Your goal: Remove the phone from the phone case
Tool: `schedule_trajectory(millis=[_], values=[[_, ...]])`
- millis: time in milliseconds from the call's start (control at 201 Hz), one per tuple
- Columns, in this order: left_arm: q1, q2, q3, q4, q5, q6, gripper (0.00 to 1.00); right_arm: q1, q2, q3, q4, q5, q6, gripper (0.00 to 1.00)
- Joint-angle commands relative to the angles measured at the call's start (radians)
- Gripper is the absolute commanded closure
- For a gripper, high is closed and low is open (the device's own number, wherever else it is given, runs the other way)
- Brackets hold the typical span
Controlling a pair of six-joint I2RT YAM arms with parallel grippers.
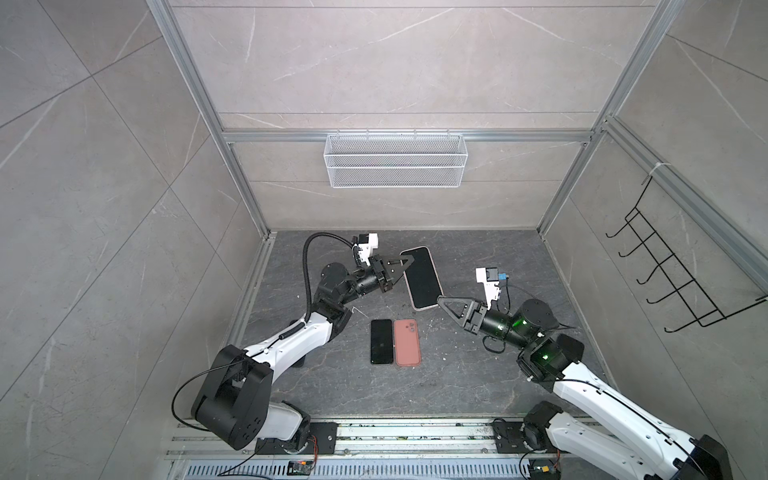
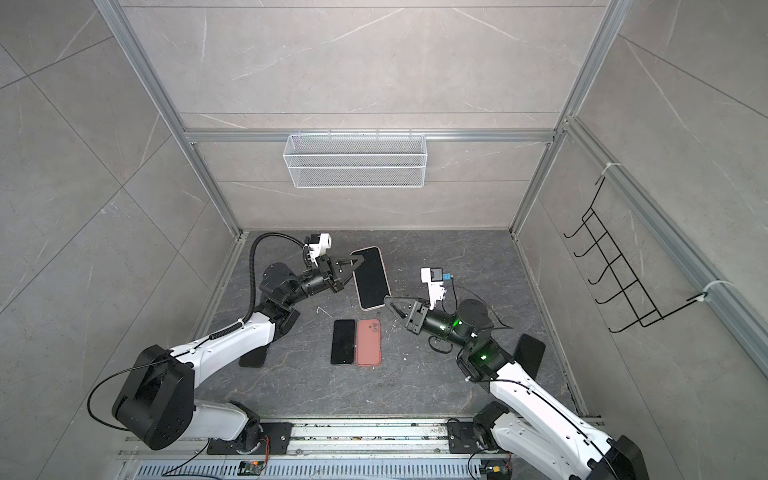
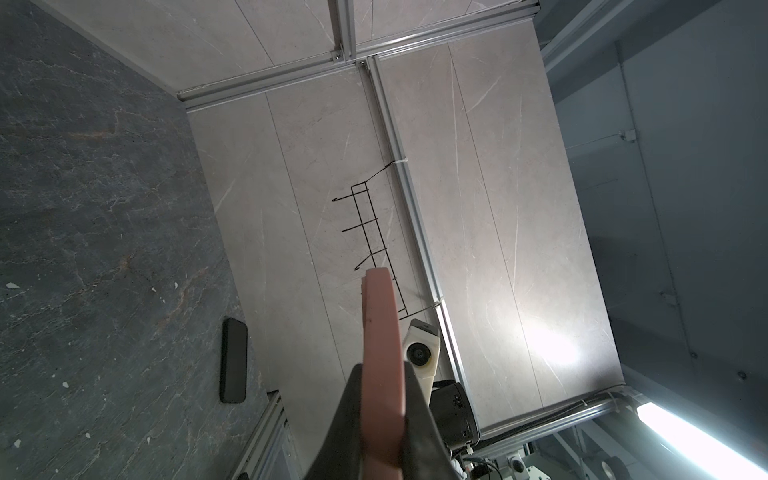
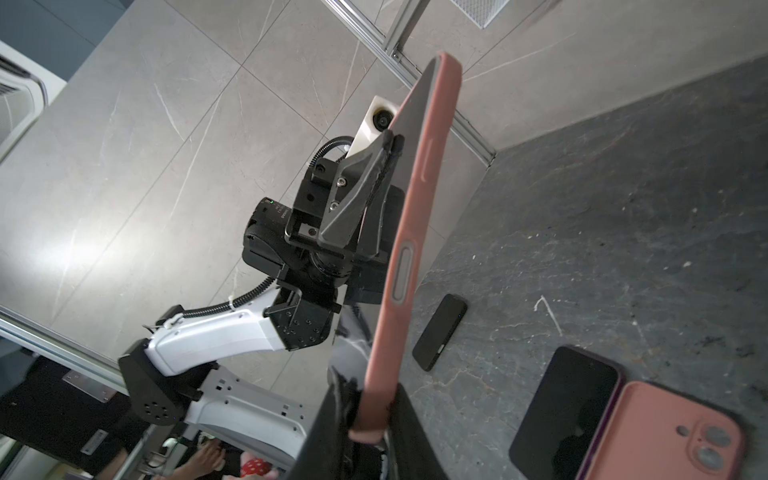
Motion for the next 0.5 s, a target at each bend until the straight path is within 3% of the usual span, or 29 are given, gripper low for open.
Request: schedule_trajectory(millis=[0, 239, 493], values=[[-0.002, 0.01, 0.009, 0.122, -0.021, -0.043, 1.0, -0.002, -0.004, 0.004, 0.086, -0.027, 0.022, 0.87], [-0.012, 0.126, 0.021, 0.256, -0.068, -0.141, 1.0, -0.003, 0.021, 0.074, 0.264, -0.093, 0.107, 0.89], [-0.097, 0.338, 0.147, 0.466, -0.095, -0.24, 1.0, -0.002, 0.157, 0.238, 0.458, -0.152, 0.235, 0.86]])
